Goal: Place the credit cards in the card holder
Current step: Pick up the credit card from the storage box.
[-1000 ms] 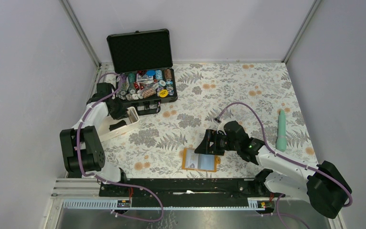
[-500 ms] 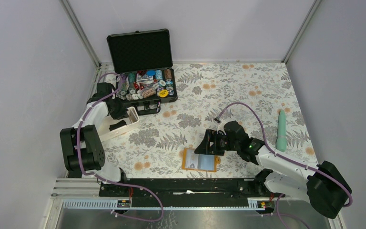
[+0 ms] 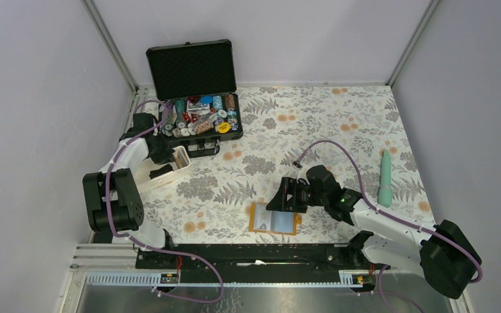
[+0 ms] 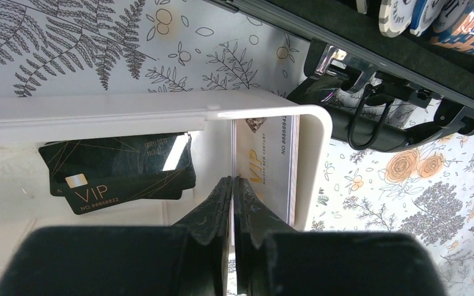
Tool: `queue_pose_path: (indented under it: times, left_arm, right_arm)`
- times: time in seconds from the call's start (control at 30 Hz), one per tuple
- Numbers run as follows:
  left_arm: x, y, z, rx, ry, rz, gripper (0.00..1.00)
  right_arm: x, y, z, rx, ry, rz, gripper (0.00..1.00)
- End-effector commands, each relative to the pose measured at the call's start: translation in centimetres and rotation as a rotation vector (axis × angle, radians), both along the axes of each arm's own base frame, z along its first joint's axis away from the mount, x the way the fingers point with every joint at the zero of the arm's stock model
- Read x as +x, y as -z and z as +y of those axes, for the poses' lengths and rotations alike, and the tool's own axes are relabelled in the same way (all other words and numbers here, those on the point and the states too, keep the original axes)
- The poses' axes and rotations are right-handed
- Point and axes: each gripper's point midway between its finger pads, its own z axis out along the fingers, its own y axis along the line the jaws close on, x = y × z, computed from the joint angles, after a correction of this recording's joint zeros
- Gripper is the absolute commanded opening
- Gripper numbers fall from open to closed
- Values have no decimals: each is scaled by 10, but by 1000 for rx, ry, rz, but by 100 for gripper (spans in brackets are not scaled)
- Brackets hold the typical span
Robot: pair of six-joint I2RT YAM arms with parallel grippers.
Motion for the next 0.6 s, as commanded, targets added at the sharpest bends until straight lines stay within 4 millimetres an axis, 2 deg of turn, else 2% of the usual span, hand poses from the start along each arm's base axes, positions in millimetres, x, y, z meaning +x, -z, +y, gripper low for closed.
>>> queue_pose_path:
  times: [0.0, 0.13, 0.37, 0.57]
  left_arm:
    - [14, -12, 2, 5, 16, -57, 1]
    - [17, -21, -1, -9, 23, -91, 0]
    - [17, -53, 4, 33, 7, -183, 0]
    - [13, -63, 7, 52, -10, -211, 0]
  right_arm:
    - [5, -11, 2, 31, -2, -38, 82]
    - [4, -13, 3, 35, -6, -40, 81]
    - [5, -13, 1, 21, -4, -42, 81]
    - [6, -12, 2, 16, -2, -38, 81]
